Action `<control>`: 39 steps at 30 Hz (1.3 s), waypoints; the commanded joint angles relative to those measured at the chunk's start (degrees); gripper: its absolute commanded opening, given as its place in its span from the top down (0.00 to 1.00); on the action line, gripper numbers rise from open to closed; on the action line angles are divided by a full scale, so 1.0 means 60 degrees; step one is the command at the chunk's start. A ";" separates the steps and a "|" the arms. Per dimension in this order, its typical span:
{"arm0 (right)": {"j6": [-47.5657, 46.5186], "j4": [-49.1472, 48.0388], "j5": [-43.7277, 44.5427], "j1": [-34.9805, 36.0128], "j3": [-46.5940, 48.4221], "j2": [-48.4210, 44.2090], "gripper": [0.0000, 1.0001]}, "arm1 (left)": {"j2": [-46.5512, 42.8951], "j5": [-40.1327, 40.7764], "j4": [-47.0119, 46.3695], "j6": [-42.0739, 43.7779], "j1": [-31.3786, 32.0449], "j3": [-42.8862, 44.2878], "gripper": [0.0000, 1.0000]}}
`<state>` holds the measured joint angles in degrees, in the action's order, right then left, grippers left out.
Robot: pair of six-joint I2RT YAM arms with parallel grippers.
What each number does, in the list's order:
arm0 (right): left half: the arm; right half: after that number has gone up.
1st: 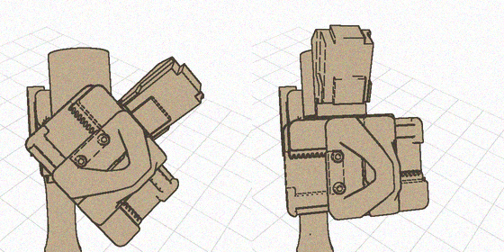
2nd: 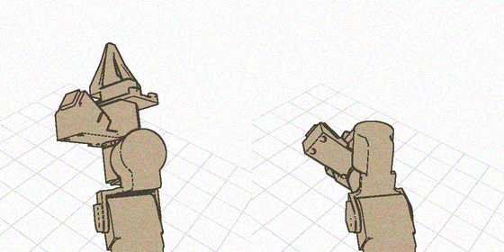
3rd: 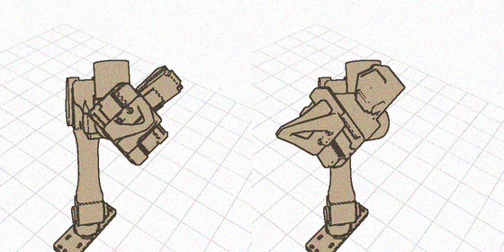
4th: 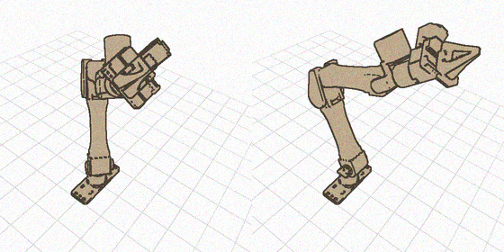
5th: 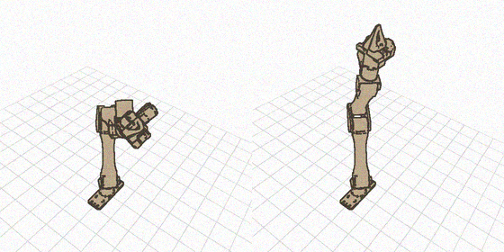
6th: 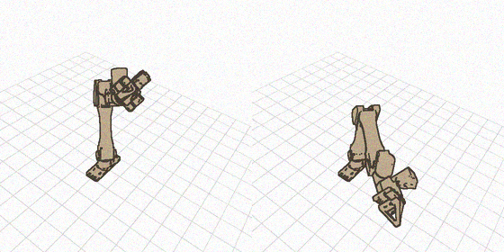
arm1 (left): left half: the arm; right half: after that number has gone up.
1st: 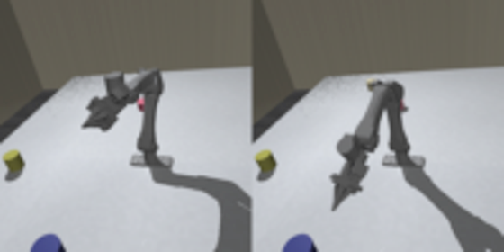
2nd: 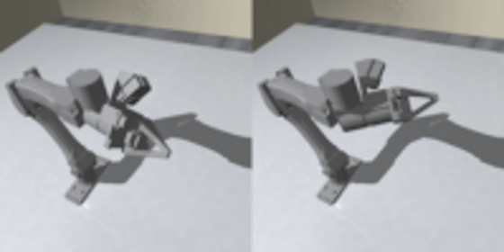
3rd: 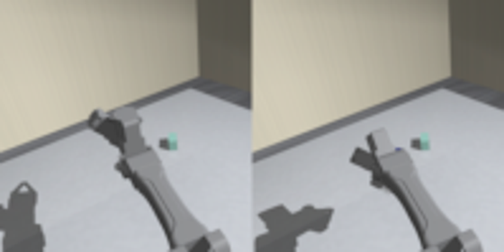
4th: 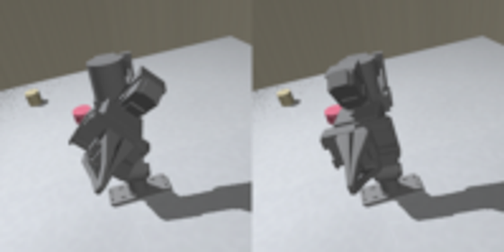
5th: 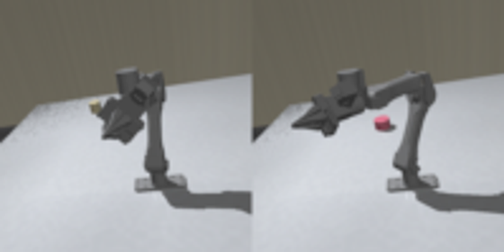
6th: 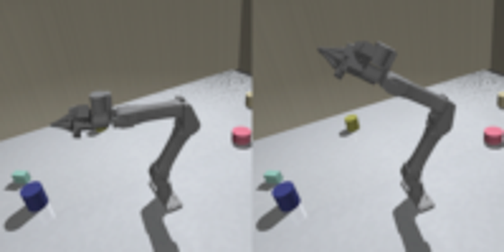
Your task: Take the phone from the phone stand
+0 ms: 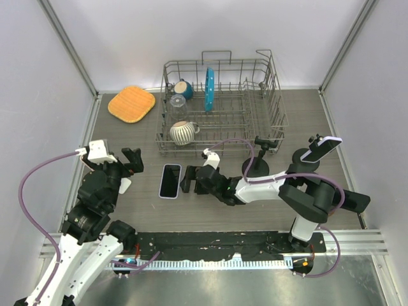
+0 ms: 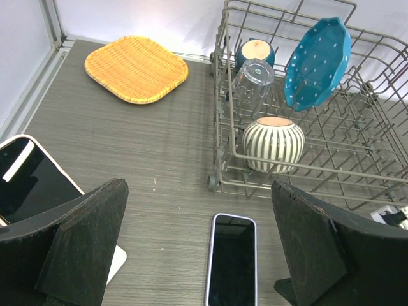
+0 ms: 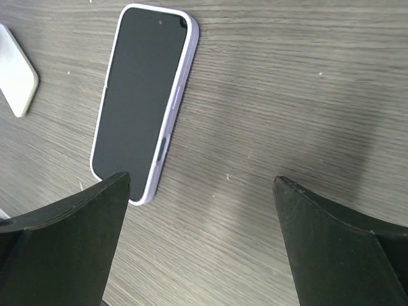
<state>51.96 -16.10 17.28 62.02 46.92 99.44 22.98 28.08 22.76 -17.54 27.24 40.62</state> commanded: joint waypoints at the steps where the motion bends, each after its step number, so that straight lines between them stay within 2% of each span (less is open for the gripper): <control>1: -0.1525 0.0719 0.0270 0.0005 0.0076 -0.1190 0.00 | 0.0110 0.0126 -0.0293 -0.0050 -0.0044 -0.0002 0.00; 7: -0.3398 0.0398 -0.0286 0.0020 -0.0362 -0.3503 0.00 | 0.0212 0.0008 -0.0279 -0.0065 -0.0058 -0.0003 0.00; 10: -0.4102 0.0981 -0.0068 -0.0024 -0.0306 -0.4822 0.00 | 0.0256 -0.0035 -0.0249 -0.0079 -0.0058 0.0012 0.00; 13: -0.4983 0.2605 0.0619 -0.0199 0.0542 -0.5555 0.00 | 0.0286 -0.0094 -0.0264 -0.0109 -0.0058 0.0012 0.00; 14: -0.5187 0.3944 0.0868 -0.0461 0.1154 -0.5659 0.00 | 0.0286 -0.0109 -0.0278 -0.0109 -0.0058 0.0012 0.00; 17: -0.5437 0.5897 0.1660 -0.1133 0.2195 -0.5894 0.00 | 0.0286 -0.0167 -0.0235 -0.0109 -0.0044 0.0027 0.00; 23: -0.5424 0.7880 0.3403 -0.2410 0.2932 -0.6814 0.00 | 0.0213 -0.0226 -0.0249 -0.0124 -0.0044 0.0012 0.00; 30: -0.5511 0.9230 0.4868 -0.4855 0.3225 -0.7929 0.00 | 0.0184 -0.0504 -0.0264 -0.0182 -0.0058 0.0012 0.00; 34: -0.5672 0.9626 0.5206 -0.6931 0.3430 -0.7960 0.00 | 0.0125 -0.0607 -0.0293 -0.0226 -0.0058 0.0012 0.00; 37: -0.5614 0.9656 0.4199 -0.8179 0.3489 -0.7654 0.00 | 0.0052 -0.0607 -0.0293 -0.0226 -0.0058 -0.0002 0.00; 38: -0.5483 0.9656 0.3848 -0.9024 0.3504 -0.7536 0.01 | 0.0037 -0.0621 -0.0293 -0.0226 -0.0058 -0.0003 0.00; 39: -0.5352 0.9656 0.3133 -0.9395 0.3489 -0.7419 0.00 | 0.0008 -0.0607 -0.0308 -0.0212 -0.0058 -0.0003 0.00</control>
<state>19.18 40.18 43.59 14.50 66.13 52.38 24.01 25.23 22.92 -18.11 27.24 40.62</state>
